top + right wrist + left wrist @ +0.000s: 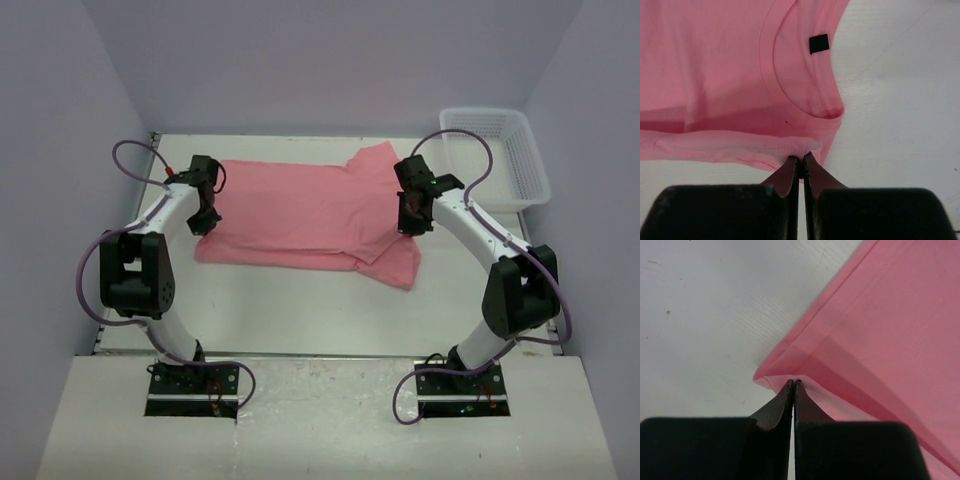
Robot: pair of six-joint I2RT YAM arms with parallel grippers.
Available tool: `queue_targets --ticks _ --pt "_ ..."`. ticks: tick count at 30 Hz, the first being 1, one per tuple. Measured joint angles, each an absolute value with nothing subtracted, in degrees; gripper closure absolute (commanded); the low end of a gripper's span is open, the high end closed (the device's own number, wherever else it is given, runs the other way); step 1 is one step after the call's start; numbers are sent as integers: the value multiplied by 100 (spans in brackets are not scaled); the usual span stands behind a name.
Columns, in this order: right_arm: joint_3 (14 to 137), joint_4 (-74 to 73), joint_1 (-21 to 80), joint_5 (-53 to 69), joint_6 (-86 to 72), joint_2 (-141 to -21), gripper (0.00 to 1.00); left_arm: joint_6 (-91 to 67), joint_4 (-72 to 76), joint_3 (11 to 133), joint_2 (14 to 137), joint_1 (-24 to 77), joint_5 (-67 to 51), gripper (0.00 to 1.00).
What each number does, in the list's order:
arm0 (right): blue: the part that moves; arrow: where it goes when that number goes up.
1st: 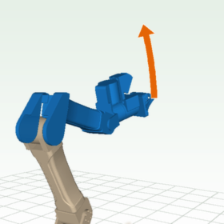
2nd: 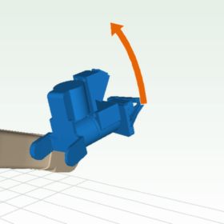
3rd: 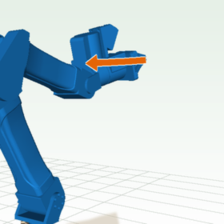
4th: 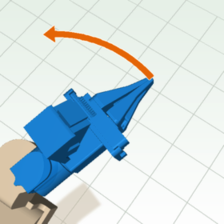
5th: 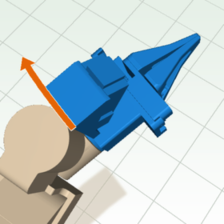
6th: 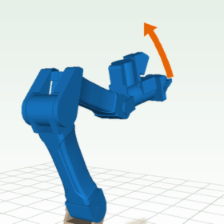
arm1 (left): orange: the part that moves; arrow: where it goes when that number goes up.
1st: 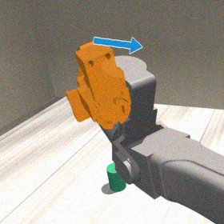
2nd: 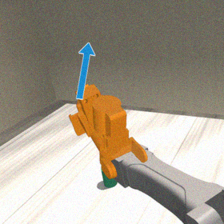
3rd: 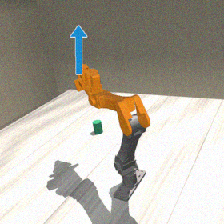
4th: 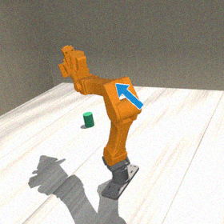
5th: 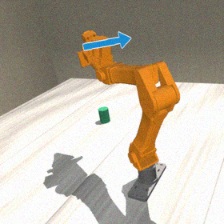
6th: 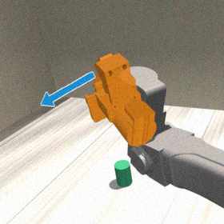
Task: Fold and stack the t-shirts
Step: Fold the flattened tshirt in 1/3 of the way
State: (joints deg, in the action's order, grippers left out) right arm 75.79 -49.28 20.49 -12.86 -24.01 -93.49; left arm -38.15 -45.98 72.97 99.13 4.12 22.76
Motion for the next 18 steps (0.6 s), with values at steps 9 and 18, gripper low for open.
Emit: queue_targets --ticks 9,18 --pt "7819 -4921 1975 -1249 -2390 -9555 100 -3785 -4624 7585 10213 412 2279 100" --pt "8003 -4932 1933 -1245 -2351 -9852 100 -3785 -4659 7891 10514 412 2276 100"
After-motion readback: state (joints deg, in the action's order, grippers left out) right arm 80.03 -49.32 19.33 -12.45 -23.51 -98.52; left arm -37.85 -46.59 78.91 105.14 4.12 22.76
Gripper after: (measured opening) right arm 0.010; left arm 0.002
